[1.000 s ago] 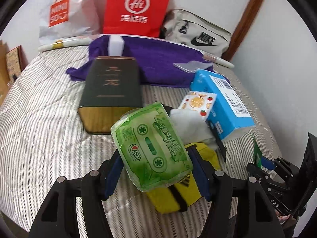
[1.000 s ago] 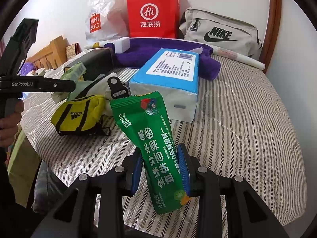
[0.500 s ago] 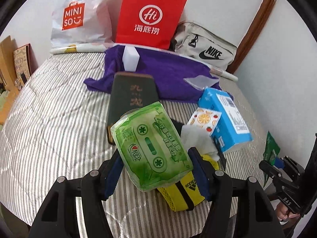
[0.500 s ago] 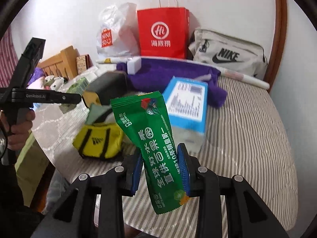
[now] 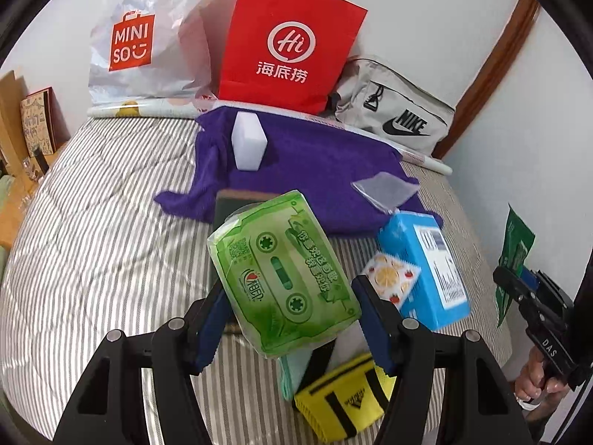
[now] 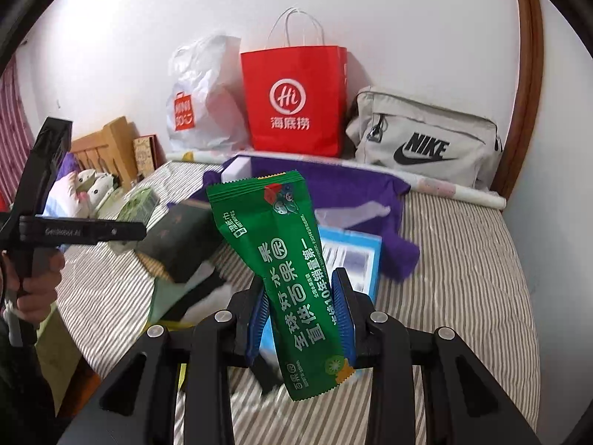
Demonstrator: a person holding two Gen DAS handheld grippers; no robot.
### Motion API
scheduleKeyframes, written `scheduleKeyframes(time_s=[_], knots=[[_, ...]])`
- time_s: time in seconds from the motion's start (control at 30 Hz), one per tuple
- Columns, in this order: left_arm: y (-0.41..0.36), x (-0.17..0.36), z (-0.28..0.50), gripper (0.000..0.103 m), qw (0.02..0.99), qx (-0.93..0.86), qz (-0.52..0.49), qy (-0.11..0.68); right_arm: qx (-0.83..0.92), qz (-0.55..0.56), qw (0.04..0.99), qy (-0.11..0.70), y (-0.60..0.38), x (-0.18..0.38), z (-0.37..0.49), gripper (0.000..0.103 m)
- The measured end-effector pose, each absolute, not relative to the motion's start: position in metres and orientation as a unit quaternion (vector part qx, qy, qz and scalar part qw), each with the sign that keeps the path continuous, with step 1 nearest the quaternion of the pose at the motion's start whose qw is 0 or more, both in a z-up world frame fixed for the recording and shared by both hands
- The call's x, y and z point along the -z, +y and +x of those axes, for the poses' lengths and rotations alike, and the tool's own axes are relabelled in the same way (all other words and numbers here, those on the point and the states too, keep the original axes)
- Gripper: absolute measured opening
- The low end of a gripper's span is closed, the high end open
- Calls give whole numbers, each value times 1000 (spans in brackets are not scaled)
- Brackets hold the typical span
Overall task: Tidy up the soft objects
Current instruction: 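Set the wipes pack beside the white block while the right tool lays the sachet down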
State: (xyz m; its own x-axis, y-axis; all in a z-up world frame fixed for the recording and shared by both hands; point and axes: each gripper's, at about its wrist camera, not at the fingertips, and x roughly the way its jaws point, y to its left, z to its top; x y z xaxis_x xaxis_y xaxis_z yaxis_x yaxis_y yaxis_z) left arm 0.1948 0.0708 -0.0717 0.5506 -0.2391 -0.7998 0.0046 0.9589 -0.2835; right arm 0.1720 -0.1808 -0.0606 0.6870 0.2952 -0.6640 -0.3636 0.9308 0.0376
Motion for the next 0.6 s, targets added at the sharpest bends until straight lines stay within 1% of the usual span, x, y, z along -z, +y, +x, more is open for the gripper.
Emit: scheduleKeyframes(time_s=[0.6], knots=[[71,89,301,63,841,69,-165,510,-154,-71,914,368,-180,73,285,34]])
